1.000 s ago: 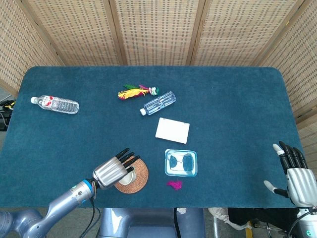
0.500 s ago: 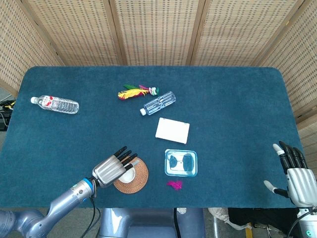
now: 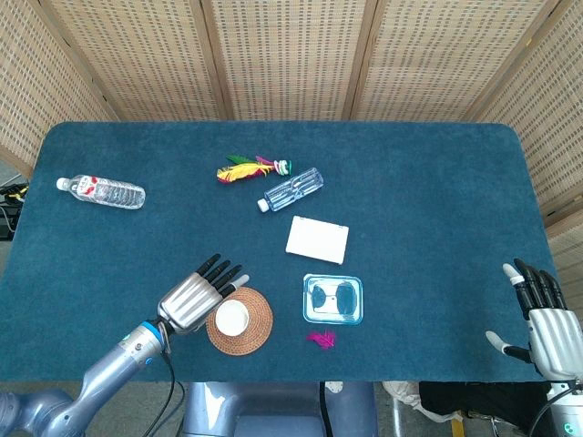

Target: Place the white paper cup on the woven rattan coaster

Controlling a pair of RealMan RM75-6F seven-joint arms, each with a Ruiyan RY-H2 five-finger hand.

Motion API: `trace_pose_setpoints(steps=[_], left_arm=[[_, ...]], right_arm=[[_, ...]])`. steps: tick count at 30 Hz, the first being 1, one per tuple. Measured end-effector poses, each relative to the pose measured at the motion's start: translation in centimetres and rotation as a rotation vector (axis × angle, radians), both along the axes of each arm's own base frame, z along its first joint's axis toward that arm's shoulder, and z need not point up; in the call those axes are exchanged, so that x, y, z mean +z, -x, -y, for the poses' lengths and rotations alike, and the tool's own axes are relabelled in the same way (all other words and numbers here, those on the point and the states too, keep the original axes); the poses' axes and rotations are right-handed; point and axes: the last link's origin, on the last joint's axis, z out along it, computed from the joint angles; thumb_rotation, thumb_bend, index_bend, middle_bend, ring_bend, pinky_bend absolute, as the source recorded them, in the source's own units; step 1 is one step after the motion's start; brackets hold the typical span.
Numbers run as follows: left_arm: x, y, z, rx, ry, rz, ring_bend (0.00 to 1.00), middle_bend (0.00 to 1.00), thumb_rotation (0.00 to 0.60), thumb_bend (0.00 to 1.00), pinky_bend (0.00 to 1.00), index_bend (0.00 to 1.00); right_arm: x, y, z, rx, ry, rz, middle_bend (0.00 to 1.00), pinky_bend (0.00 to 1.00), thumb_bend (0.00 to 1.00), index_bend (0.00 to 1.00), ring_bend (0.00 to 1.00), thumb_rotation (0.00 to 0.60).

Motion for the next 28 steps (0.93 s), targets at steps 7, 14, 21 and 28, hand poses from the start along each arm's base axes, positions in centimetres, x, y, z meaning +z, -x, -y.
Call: trace_pose_setpoints(steps=[7,14,21,28], left_arm=[[4.5,1.9,1.2,0.063,-0.207,0.077,0.00,0.00,0.600,0.26,0.00,0.00],[8.0,7.2,4.8,0.228,-0.439,0.109,0.00,0.00,0.600,0.26,0.00,0.00],[8.4,12.0,8.1,0.346,-0.488,0.099,0.00,0.00,0.600,0.26,0.00,0.00],[8.7,13.9,9.7,0.349,-0.504,0.112,0.00,0.00,0.600,0.26,0.00,0.00]], right_arm=[[-0.5,-0.4,0.0,0.014,-0.017,-0.014,0.00,0.00,0.12,0.04,0.00,0.600],[-0.7,-0.5,-0.1,0.018,-0.027,-0.022,0.00,0.00,0.12,0.04,0.00,0.600],[-1.0,-0.9,-0.2,0.031,-0.031,-0.032,0.00,0.00,0.12,0.04,0.00,0.600],[-1.4,-1.3,-0.2,0.045,-0.043,-0.043,0.00,0.00,0.12,0.04,0.00,0.600]])
